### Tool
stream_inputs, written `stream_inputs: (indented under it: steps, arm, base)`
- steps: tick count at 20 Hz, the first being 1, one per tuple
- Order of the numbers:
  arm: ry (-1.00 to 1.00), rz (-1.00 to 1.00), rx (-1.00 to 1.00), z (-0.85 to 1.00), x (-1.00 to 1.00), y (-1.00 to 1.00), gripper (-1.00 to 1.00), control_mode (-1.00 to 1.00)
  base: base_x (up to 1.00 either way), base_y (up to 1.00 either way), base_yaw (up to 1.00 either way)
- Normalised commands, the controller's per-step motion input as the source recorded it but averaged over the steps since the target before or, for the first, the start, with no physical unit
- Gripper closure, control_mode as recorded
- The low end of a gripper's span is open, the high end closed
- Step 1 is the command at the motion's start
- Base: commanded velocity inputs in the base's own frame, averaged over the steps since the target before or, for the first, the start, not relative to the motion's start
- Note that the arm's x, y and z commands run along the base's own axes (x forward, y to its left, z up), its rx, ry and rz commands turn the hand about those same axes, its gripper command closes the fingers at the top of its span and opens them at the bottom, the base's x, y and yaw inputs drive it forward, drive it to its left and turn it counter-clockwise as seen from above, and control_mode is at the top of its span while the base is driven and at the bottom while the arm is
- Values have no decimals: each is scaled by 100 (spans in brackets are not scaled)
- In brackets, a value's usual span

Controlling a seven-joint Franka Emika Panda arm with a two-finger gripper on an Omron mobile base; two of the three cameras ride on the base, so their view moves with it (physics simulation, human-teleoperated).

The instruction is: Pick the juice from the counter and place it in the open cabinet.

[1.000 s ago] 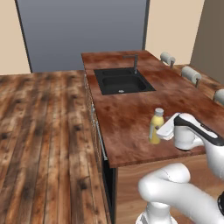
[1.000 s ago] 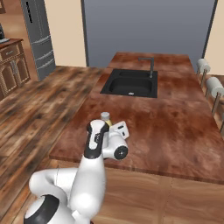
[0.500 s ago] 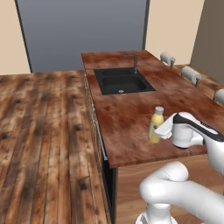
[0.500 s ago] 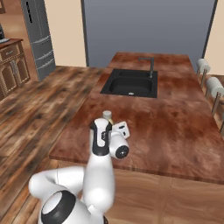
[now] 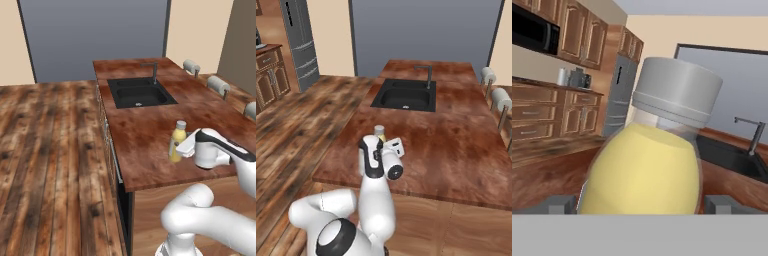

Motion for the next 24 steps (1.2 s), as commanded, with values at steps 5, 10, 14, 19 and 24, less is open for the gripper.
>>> stream_inputs:
  steps: [5,10,14,19,24]
  arm:
    - [1,0,0,-12,0,4,100,-100]
    - [0,0,0,-1,0,1,100,-100]
    - [-1,0,0,6,0,0,100,-100]
    - [-6,0,0,51,-1,0,100,-100]
    - [-1,0,0,88,-12,0,100,-100]
  base:
    - [0,0,0]
    - [0,0,0]
    - [0,0,0]
    - [0,0,0]
    - [0,0,0]
